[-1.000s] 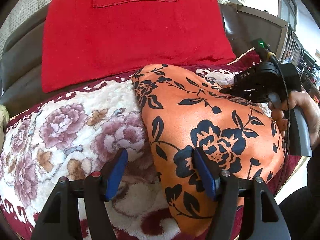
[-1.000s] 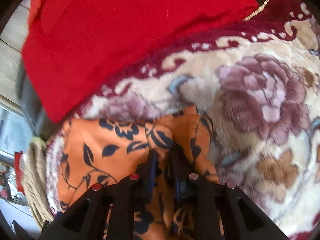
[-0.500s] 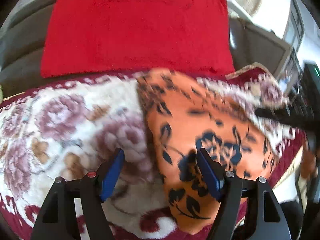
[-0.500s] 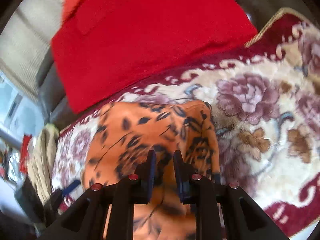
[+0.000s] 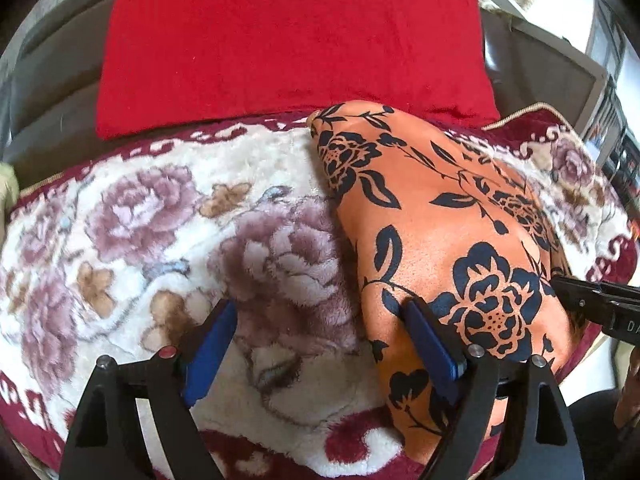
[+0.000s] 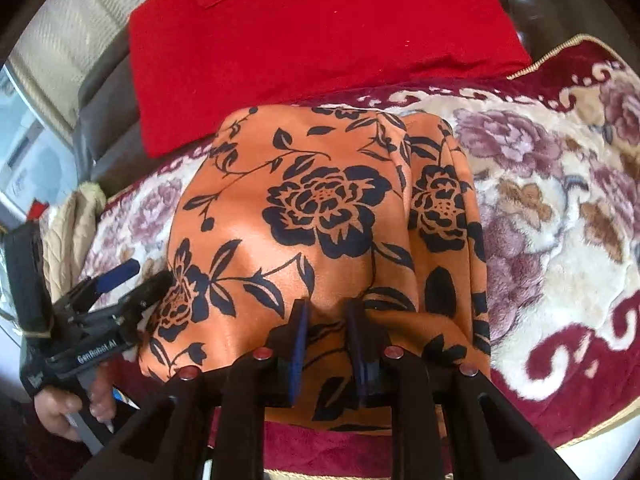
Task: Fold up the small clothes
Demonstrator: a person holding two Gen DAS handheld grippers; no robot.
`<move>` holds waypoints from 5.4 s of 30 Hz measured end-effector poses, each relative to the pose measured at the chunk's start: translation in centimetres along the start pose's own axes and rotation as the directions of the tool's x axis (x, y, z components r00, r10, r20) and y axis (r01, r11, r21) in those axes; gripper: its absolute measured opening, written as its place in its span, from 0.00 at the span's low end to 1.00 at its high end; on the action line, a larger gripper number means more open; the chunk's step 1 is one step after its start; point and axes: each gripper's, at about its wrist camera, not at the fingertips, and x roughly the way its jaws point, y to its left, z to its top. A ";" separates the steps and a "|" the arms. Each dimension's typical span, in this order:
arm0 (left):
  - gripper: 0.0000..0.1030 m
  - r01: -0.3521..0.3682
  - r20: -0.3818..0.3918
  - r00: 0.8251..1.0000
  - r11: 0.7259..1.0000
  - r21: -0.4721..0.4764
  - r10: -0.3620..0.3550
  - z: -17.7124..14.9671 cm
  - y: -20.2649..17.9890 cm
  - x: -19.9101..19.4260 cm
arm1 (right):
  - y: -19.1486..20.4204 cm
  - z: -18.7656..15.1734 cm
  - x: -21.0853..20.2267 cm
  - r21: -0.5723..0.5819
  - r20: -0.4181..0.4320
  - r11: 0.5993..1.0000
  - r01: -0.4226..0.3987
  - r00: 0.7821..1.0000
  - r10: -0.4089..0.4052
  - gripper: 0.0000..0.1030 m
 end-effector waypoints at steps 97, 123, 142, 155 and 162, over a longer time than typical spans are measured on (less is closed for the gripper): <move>0.98 0.030 0.095 0.995 0.999 0.032 -0.032 2.1 -1.1 -1.3 | -4.1 6.1 3.4 0.199 -0.048 0.980 0.009 0.999 0.000 0.63; 0.98 0.203 0.030 0.978 0.978 0.041 -0.204 2.4 -0.9 -1.5 | -7.2 2.8 -3.3 0.267 0.080 0.956 -0.126 0.991 0.108 0.65; 0.98 0.456 -0.130 0.874 0.882 -0.114 -0.469 3.4 -0.5 3.2 | -16.6 3.5 4.6 0.506 0.076 0.757 -0.414 0.895 0.439 0.70; 0.98 0.489 -0.156 0.848 0.862 -0.135 -0.506 4.0 -2.0 4.8 | -13.7 4.9 6.4 0.408 0.067 0.745 -0.528 0.831 0.552 0.81; 0.98 0.484 -0.170 0.847 0.863 -0.144 -0.503 3.7 -1.5 5.2 | -10.2 5.2 7.5 0.340 0.015 0.790 -0.510 0.843 0.538 0.81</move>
